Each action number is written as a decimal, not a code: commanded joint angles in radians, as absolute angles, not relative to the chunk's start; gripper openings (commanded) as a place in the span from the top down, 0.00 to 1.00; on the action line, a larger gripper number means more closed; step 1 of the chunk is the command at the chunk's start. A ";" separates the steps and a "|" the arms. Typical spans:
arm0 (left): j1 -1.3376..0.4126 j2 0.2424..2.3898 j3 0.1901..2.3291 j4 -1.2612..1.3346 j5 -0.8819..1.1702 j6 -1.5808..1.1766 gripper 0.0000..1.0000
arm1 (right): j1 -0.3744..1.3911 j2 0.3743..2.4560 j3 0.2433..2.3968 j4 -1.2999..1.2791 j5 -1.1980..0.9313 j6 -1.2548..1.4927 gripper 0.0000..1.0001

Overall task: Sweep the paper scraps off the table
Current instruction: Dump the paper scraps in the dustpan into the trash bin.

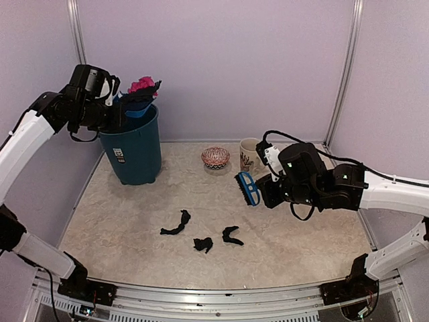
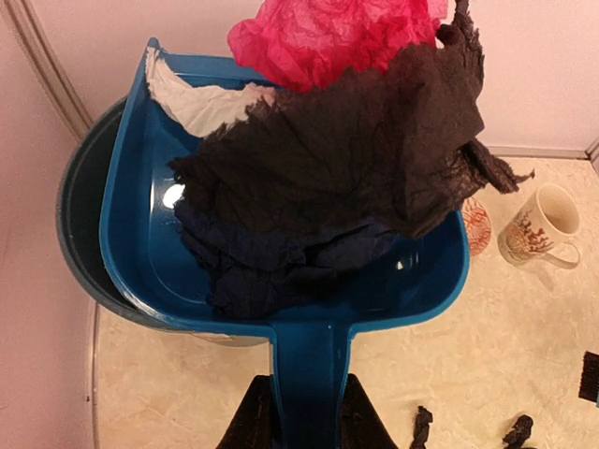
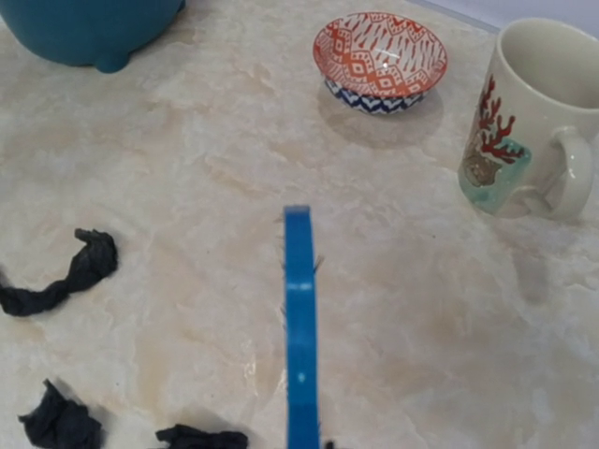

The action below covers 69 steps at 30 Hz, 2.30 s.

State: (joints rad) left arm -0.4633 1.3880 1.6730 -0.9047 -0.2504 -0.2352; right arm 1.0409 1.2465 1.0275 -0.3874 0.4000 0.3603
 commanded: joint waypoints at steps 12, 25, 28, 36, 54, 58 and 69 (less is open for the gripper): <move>-0.412 1.569 1.819 -1.052 -0.801 -0.147 1.00 | 1.021 1.177 0.965 -0.349 0.391 0.372 1.00; -0.530 1.648 1.745 -0.955 -1.308 0.076 1.00 | 1.019 1.162 0.950 -0.339 0.378 0.378 1.00; -0.539 1.644 1.684 -0.842 -1.377 0.235 1.00 | 1.017 1.158 0.945 -0.339 0.376 0.378 1.00; -0.556 1.546 1.473 -0.179 -1.423 0.849 1.00 | 1.016 1.166 0.944 -0.322 0.360 0.373 1.00; -0.544 1.496 1.390 0.084 -1.402 1.198 1.00 | 1.015 1.113 0.903 -0.309 0.342 0.399 1.00; -0.546 1.483 1.377 0.145 -1.382 1.235 1.00 | 1.015 1.103 0.888 -0.295 0.320 0.406 1.00; -0.556 1.446 1.576 -0.456 -1.055 0.600 1.00 | 1.015 1.113 0.885 -0.268 0.260 0.408 1.00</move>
State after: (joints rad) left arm -0.5514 1.4876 1.5330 -0.2947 -1.1778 0.8085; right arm 1.0245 1.1248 0.8894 -0.3134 0.2989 0.4061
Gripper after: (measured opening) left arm 0.154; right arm 0.038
